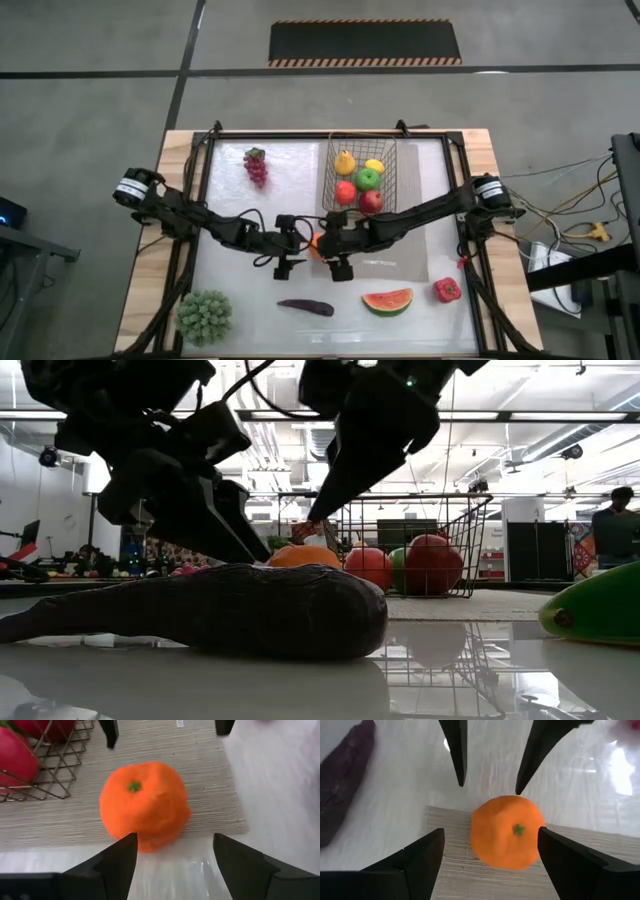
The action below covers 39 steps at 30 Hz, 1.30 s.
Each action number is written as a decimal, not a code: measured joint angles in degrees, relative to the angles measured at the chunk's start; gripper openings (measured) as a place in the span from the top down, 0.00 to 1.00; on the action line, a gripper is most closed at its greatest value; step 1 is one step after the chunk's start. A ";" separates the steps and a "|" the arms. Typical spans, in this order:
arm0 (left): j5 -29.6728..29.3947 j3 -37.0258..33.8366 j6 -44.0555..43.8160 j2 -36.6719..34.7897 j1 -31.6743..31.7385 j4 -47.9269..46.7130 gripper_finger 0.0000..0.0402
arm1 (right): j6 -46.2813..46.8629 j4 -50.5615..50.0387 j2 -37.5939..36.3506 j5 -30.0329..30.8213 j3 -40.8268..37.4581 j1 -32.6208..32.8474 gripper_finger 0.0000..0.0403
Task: Build produce basket
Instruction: Put the orange into the wire basket
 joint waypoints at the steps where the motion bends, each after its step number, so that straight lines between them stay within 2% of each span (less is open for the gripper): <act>1: 0.04 -0.12 0.02 0.00 0.00 0.00 0.40 | 0.01 -0.23 0.80 -0.01 0.61 -0.02 0.24; 8: 0.09 -0.29 0.43 0.00 0.00 0.02 0.40 | -0.06 -1.53 3.62 0.70 2.18 -0.66 0.24; 13: 0.09 -0.31 0.82 0.00 0.00 0.17 0.40 | -0.91 -1.24 4.08 4.44 2.24 -1.12 0.25; 25: 0.24 -0.37 1.84 0.00 0.09 2.11 0.40 | -2.37 0.25 6.04 5.04 2.27 -1.77 0.22; 33: 7.52 -0.12 1.90 0.02 -0.02 4.62 0.40 | -3.75 -0.04 5.97 3.46 2.24 -1.72 0.24; 39: 7.78 -0.27 3.94 -2.02 -0.07 2.41 0.40 | -2.50 -2.55 3.23 2.22 2.03 -1.18 0.25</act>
